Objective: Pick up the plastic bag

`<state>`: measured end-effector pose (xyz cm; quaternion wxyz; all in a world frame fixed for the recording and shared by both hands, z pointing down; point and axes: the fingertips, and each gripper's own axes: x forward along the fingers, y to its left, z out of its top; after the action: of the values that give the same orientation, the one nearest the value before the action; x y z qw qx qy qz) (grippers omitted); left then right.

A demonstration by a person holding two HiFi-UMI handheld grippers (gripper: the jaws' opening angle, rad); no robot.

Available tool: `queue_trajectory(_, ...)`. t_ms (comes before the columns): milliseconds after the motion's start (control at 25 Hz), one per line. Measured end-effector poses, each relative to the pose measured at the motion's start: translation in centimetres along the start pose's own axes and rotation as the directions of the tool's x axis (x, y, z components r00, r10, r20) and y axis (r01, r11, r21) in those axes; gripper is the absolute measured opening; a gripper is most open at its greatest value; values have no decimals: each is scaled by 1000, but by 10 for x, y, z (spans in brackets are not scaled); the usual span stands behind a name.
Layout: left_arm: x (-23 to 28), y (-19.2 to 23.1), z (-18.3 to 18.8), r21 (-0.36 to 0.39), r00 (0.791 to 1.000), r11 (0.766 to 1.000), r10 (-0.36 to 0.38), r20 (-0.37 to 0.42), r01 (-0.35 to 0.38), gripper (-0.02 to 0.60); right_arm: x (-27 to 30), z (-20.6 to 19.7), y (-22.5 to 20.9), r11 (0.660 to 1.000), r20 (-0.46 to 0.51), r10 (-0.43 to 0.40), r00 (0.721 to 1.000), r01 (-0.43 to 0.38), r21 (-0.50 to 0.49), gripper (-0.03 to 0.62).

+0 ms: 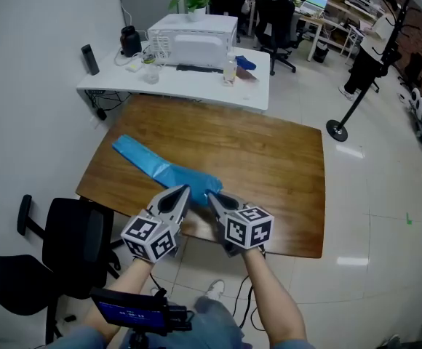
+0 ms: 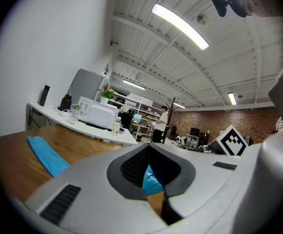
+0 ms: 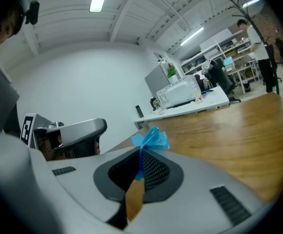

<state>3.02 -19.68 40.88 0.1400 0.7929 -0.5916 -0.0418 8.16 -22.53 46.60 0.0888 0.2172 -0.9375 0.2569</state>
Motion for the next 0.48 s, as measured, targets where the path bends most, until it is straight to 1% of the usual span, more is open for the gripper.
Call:
queue_trajectory(200,25,-28,-14,0,999,999,-36,-19,36,6,-26,-5,-28,999,4,-25,1000,25,21,0)
queue_trajectory(480,53,-61,-28,2,997,998,-70,-36,70,6,-59,-9,-61,998,11,-58,998,58,26,0)
